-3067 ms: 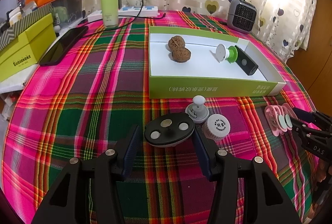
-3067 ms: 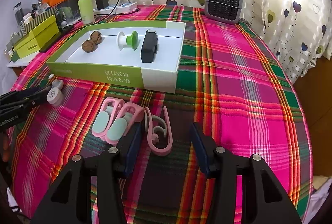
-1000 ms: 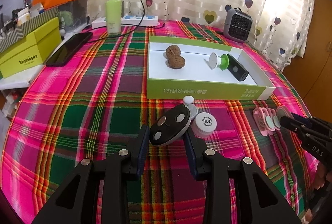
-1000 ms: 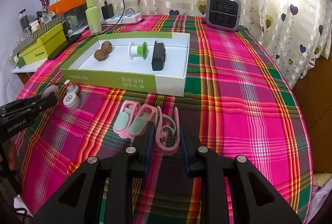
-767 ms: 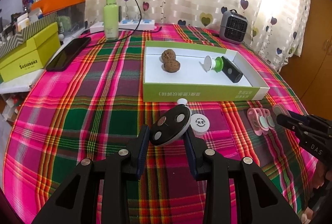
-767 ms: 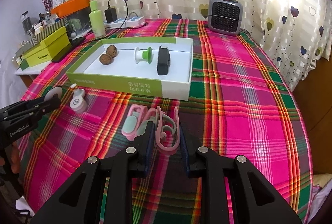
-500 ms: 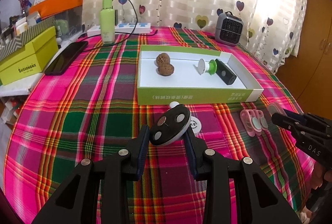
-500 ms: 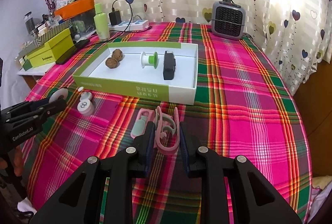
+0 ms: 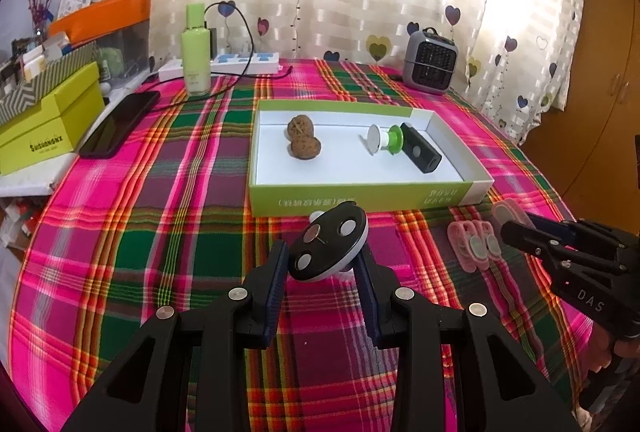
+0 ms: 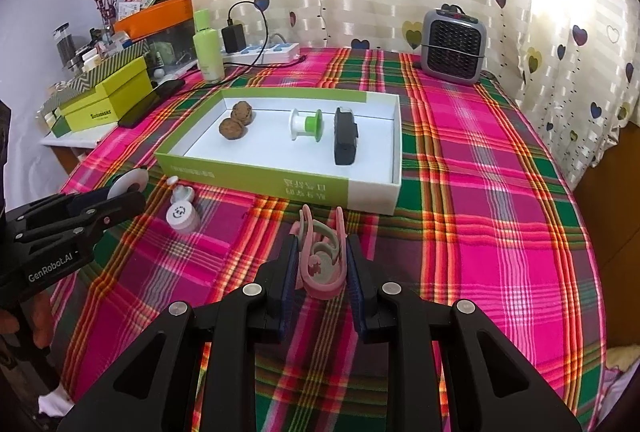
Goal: Organize objects
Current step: 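Carry the pink hook clip and the black disc over the white tray with both grippers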
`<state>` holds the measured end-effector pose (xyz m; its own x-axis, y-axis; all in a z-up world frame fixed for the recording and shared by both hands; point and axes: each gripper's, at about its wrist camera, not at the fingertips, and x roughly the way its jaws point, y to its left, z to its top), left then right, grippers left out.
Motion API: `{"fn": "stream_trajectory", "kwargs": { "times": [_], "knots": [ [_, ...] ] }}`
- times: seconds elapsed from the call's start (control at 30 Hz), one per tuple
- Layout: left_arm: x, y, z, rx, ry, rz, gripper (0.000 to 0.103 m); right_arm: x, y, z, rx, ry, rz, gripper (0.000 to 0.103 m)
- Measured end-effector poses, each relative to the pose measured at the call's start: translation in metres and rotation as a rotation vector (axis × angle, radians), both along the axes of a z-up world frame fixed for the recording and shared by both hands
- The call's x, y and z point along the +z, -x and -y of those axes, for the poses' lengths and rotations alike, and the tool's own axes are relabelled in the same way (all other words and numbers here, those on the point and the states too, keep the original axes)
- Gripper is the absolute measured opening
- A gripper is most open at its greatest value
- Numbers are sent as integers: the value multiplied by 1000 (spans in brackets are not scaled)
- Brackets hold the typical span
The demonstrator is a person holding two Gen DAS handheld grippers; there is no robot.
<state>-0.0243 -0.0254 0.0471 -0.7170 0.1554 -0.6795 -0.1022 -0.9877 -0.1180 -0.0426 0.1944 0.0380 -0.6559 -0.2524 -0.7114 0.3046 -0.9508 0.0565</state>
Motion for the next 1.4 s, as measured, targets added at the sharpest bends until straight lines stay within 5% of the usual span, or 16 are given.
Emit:
{"fn": "stream_trajectory", "kwargs": {
  "times": [1.4],
  "knots": [
    [4, 85, -2, -6, -20, 23, 31, -1, 94, 41, 70, 43, 60, 24]
  ]
}}
